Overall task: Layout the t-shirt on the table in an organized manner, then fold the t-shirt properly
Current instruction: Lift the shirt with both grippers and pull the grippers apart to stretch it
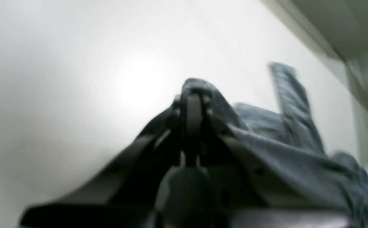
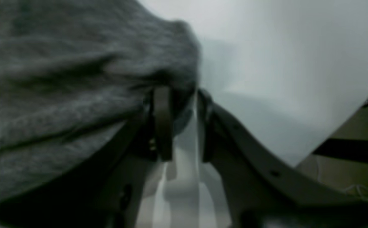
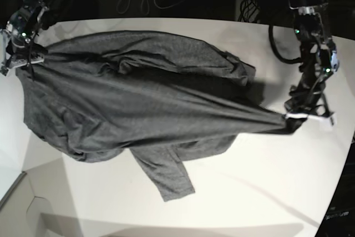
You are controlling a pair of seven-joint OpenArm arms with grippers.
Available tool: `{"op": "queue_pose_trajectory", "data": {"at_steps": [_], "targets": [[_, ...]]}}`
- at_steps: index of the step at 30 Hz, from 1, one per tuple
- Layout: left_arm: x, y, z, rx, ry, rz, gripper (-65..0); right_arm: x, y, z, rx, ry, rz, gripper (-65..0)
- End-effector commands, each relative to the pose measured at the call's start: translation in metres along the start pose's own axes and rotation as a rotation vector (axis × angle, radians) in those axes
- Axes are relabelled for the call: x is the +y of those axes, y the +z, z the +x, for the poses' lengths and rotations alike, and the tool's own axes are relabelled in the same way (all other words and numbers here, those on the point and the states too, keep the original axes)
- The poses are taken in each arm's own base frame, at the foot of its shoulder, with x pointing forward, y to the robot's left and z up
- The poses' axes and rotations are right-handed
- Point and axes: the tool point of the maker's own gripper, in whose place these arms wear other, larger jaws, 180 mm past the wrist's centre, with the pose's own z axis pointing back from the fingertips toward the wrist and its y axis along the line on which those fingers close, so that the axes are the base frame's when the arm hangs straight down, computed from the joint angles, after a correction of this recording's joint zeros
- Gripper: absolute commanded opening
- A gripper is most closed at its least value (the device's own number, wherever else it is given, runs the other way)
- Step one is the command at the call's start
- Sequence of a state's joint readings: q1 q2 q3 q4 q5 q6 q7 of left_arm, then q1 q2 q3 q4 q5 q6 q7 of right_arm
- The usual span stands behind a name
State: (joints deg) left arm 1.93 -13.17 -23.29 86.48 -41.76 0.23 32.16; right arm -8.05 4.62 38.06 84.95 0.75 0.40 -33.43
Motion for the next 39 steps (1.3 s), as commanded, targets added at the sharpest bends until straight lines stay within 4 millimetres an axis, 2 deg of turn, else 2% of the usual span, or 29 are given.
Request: {"op": "queue_pose_trajectory", "data": {"at_steps": [1,3,9,12,16,19,21,25,28,31,34,39], "targets": [[0.007,0.005,0.029,-0.085,-0.01,0.012,-65.0,-0.006,0.002,0.016,-0.048,0.008,-0.015,-58.9],[0.024,0.012,0.034,-0.094,-0.014,0.049,-65.0,-0.007,0.002,0.017,-0.05,0.008,-0.016,-65.0],[0.055,0.025,0.038,-0.101,-0.017,0.118,-65.0,-0.012,0.001,0.023,-0.06,0.016,-0.025,-65.0],[0.072,0.022,0.023,-0.062,0.009,0.156,-65.0,-0.014,0.002,0.025,-0.066,0.014,-0.03,-65.0],[0.094,0.022,-0.008,0.012,0.049,0.203,-65.0,-0.035,0.015,0.038,-0.118,-0.035,-0.077,-65.0],[0.099,0.023,-0.024,0.043,0.066,0.218,-65.0,-0.034,0.026,0.042,-0.138,-0.059,-0.081,-65.0],[0.098,0.023,-0.03,0.051,0.075,0.218,-65.0,-0.031,0.032,0.032,-0.126,-0.051,-0.073,-65.0],[0.096,0.022,-0.031,0.051,0.08,0.214,-65.0,0.02,0.048,0.016,-0.112,0.057,0.08,-65.0],[0.096,0.022,-0.03,0.049,0.079,0.213,-65.0,0.07,0.064,-0.006,-0.054,0.132,0.211,-65.0],[0.095,0.021,-0.029,0.048,0.076,0.213,-65.0,0.112,0.076,-0.025,0.013,0.203,0.317,-59.0],[0.096,0.022,-0.028,0.047,0.072,0.215,-65.0,0.134,0.083,-0.036,0.054,0.245,0.372,-51.5],[0.097,0.022,-0.028,0.046,0.069,0.216,-65.0,0.148,0.09,-0.045,0.074,0.274,0.409,-41.3]]}}
